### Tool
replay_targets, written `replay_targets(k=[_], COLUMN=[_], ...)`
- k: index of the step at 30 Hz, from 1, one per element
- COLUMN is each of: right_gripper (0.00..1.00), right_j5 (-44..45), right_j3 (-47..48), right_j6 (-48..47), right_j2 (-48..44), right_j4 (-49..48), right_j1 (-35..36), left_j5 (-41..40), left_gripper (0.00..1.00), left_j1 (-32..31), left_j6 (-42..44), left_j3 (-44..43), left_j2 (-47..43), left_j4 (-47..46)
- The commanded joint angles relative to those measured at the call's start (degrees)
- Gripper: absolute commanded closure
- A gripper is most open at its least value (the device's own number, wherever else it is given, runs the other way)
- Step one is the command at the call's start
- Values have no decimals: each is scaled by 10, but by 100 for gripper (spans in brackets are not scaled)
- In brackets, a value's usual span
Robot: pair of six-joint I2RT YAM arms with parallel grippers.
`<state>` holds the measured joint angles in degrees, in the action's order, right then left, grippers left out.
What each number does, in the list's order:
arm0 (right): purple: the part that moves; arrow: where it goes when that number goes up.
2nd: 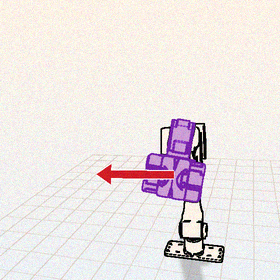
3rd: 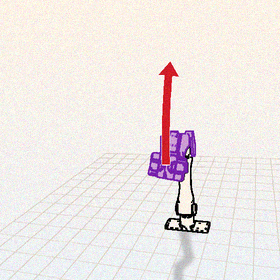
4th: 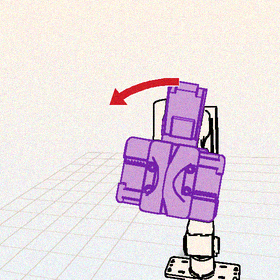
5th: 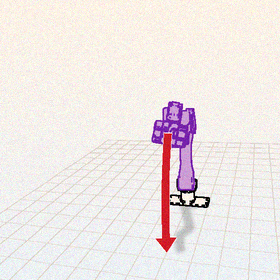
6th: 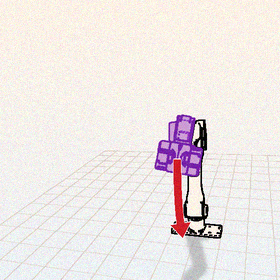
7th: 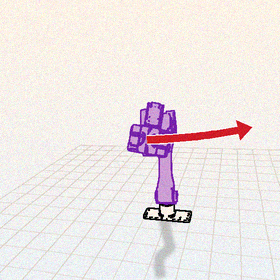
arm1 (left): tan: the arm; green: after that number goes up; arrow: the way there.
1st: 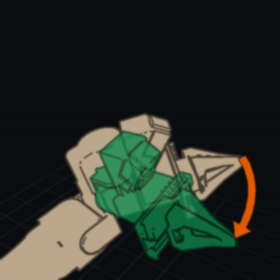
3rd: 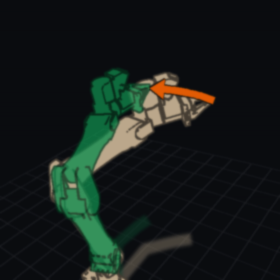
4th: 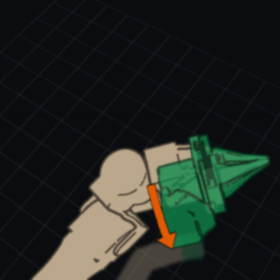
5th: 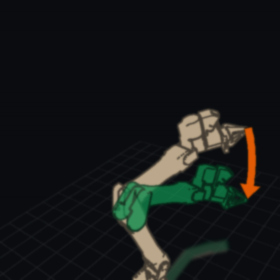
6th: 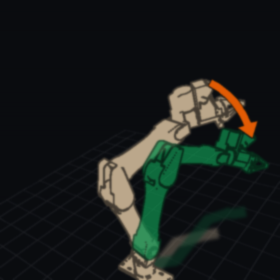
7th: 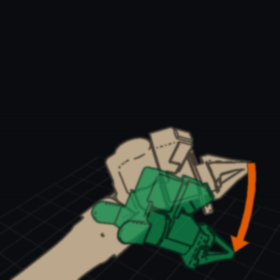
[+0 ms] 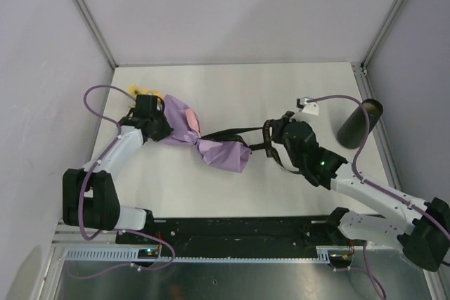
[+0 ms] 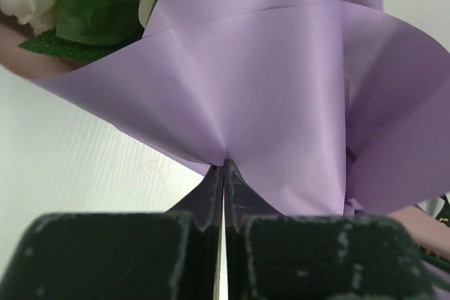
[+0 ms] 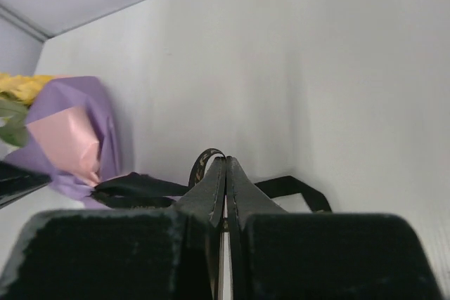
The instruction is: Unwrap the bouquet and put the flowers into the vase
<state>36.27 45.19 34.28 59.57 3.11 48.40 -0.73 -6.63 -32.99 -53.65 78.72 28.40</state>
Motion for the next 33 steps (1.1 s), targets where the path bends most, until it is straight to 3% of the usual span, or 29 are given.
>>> replay_targets(k=[1, 7, 12, 14, 17, 21, 22, 26, 33], right_gripper=[100, 98, 60, 49, 42, 42, 42, 42, 41], right_j5=[-57, -168, -164, -179, -241, -337, -358, -412, -416], right_j3=[-31, -21, 36, 44, 47, 52, 60, 104, 154], right_j6=[-43, -91, -21, -16, -38, -68, -72, -107, -149], right_j2=[7, 64, 79, 85, 107, 160, 183, 271, 376], right_j4=[-104, -187, -29, -5, -31, -111, -128, -151, -131], right_j1=[-55, -70, -63, -58, -50, -31, -24, 2, 35], left_j5=[8, 50, 67, 75, 96, 110, 108, 92, 109], left_gripper=[100, 100, 100, 100, 100, 99, 97, 71, 39], left_j1=[-1, -12, -15, -16, -17, -17, -17, -17, -24], left_j6=[22, 38, 49, 51, 52, 53, 51, 43, -3], left_j3=[-18, -32, -35, -35, -37, -37, -36, -32, 5], left_j2=[0, 8, 5, 2, 2, 1, -3, -26, -64], left_j4=[-5, -5, -5, -5, -5, -5, -5, -4, -4])
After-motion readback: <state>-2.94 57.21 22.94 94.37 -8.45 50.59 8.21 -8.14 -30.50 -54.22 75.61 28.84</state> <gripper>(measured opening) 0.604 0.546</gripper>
